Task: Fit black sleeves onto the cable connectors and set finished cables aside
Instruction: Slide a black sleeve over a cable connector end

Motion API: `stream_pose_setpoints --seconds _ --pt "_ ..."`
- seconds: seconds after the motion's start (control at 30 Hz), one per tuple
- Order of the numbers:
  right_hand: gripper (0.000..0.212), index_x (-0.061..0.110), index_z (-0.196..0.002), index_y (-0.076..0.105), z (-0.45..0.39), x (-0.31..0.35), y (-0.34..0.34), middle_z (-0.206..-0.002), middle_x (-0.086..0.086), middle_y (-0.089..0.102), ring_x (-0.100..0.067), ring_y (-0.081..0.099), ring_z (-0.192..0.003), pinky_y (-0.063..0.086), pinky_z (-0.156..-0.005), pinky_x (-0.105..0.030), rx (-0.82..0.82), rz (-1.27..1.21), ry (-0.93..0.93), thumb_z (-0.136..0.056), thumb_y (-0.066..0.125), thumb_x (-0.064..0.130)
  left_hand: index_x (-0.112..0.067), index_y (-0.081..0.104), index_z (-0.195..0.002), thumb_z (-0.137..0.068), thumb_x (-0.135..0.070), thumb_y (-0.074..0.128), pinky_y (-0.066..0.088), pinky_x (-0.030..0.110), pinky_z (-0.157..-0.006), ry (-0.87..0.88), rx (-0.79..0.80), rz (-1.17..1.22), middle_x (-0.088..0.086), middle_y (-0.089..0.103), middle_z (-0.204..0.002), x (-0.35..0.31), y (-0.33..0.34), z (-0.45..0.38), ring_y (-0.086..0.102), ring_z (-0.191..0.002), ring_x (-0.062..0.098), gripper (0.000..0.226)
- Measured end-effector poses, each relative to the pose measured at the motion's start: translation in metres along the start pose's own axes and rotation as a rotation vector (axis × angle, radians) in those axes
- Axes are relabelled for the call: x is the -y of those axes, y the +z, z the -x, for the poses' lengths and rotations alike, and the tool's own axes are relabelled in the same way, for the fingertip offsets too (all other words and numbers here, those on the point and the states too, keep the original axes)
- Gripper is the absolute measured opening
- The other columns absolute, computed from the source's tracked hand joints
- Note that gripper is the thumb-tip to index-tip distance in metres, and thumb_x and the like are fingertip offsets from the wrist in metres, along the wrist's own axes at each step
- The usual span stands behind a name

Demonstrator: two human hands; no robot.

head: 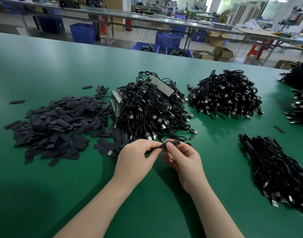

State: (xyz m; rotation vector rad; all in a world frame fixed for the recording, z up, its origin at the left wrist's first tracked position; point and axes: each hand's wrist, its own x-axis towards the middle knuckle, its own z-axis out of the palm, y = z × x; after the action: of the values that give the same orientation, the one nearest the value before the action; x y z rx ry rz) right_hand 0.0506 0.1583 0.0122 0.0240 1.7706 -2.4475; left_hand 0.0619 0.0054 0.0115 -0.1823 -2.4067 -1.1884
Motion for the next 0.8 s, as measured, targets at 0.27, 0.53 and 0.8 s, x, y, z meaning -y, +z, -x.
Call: stream_pose_setpoints --seconds 0.27,0.53,0.8 --pt "0.01 0.023 -0.081 0.079 0.0004 -0.0002 0.0009 -0.07 0.001 0.071 -0.008 0.062 -0.063 0.057 -0.07 -0.024 -0.048 0.153 -0.099 -0.084 0.076 0.014 -0.029 0.077 -0.1 -0.084 -0.018 0.074 0.05 0.013 -0.077 0.043 -0.007 0.022 -0.017 0.072 -0.093 -0.0006 0.0006 0.0006 0.064 -0.09 -0.005 0.019" --pt "0.009 0.02 -0.073 0.077 0.001 -0.0021 0.0029 -0.068 0.0 0.07 -0.01 0.065 -0.066 0.054 -0.067 -0.022 -0.075 0.151 -0.099 -0.082 0.078 0.019 -0.024 0.079 -0.096 -0.081 -0.013 0.078 0.05 0.014 -0.074 0.053 -0.042 0.043 -0.013 0.074 -0.089 -0.0008 0.0019 0.0026 0.065 -0.087 -0.002 0.018" --pt "0.022 0.024 -0.066 0.075 0.0022 -0.001 0.0067 -0.067 0.001 0.07 -0.01 0.066 -0.066 0.052 -0.064 -0.017 -0.107 0.103 -0.158 -0.084 0.075 0.01 -0.029 0.078 -0.096 -0.082 -0.019 0.075 0.051 0.015 -0.075 0.057 -0.039 0.023 -0.017 0.073 -0.09 -0.0053 0.0018 0.0025 0.065 -0.085 -0.004 0.017"
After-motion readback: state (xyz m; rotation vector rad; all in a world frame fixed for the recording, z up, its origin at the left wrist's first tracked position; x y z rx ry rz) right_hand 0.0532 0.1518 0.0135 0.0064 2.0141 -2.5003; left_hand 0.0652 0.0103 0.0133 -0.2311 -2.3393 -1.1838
